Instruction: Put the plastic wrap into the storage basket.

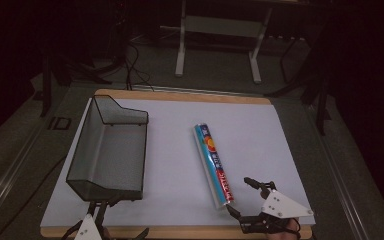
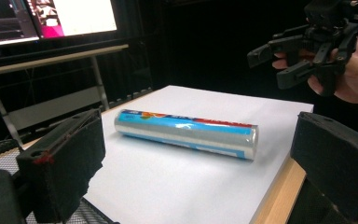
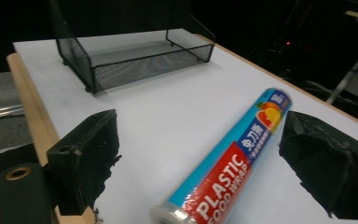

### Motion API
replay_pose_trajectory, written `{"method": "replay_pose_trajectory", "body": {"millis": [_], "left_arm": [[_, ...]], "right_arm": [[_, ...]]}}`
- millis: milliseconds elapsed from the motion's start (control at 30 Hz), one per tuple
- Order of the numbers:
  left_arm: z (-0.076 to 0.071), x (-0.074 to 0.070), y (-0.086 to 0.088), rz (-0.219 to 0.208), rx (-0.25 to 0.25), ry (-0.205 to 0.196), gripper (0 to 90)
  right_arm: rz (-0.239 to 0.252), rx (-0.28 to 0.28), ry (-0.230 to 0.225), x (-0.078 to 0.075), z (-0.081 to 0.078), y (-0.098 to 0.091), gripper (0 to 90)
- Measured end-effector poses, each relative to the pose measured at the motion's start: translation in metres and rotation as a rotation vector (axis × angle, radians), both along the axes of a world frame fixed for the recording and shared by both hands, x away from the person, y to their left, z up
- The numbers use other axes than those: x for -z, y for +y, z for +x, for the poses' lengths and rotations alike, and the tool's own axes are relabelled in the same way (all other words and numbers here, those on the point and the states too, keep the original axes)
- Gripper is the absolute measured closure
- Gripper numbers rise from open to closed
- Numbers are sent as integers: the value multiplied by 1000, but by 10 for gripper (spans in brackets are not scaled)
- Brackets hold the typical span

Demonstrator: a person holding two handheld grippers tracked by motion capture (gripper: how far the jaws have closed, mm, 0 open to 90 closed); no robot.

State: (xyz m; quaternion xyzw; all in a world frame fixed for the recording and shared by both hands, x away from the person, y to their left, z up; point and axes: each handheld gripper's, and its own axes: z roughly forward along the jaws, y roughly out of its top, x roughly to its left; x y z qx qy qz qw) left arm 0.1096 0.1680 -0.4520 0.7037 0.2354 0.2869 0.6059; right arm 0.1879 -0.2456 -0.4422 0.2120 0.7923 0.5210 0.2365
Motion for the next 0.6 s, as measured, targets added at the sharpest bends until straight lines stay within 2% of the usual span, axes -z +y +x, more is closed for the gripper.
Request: {"method": "replay_pose_trajectory", "body": {"millis": [100, 233, 433, 500, 600], "left_arm": [[-2, -1, 2, -18, -7, -1, 39], [-3, -1, 1, -15, -3, -1, 39], [-4, -1, 0, -3, -2, 0, 39], [-4, -1, 0, -11, -5, -3, 39], [-5, -2, -1, -12, -3, -4, 39]], "right_arm": [[-14, -1, 13, -1, -1, 2, 129], [-35, -9, 15, -1, -4, 5, 128], [-62, -73, 76, -1, -3, 12, 125], [-71, -91, 77, -2, -3, 15, 124], [-42, -123, 105, -3, -3, 19, 121]]}}
